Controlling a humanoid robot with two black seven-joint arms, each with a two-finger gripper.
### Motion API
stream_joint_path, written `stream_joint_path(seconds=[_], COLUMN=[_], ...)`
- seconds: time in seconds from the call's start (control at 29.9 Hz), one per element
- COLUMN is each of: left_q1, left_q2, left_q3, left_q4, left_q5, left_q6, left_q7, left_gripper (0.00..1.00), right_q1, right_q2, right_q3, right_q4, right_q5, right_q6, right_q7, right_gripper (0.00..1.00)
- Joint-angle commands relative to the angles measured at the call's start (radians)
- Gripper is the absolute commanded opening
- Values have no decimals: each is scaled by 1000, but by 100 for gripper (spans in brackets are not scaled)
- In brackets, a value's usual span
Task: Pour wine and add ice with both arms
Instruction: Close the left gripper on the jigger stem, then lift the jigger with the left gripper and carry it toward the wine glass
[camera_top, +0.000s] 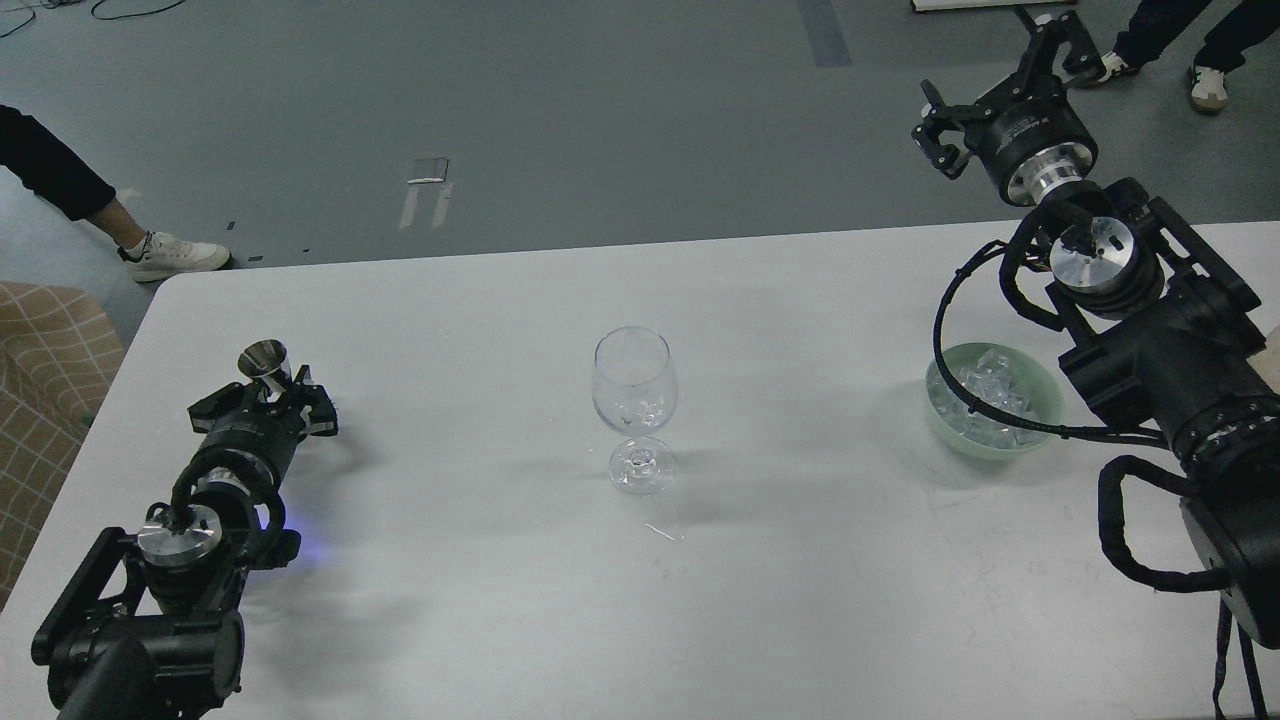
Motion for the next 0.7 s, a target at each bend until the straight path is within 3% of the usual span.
stream_joint_path(seconds=[0.0,0.2,0.33,0.67], left_q1=[2,2,5,2], left_q2=[-1,0,0,-1], left_q3=[0,0,-2,-3], left_q4=[-1,-1,-1,-3], left_q5=[2,0,0,-1], left_q6=[-3,-33,-51,-68], left_q7=[1,2,8,10], left_gripper=[30,25,16,15], right_q1=[1,1,-3,-3], right_q2=[1,1,1,1], right_q3=[0,0,0,0], right_q4=[0,0,0,0], right_q5=[0,0,0,0], right_q6=[0,0,0,0], right_q7=[0,0,0,0], right_gripper=[100,100,100,100])
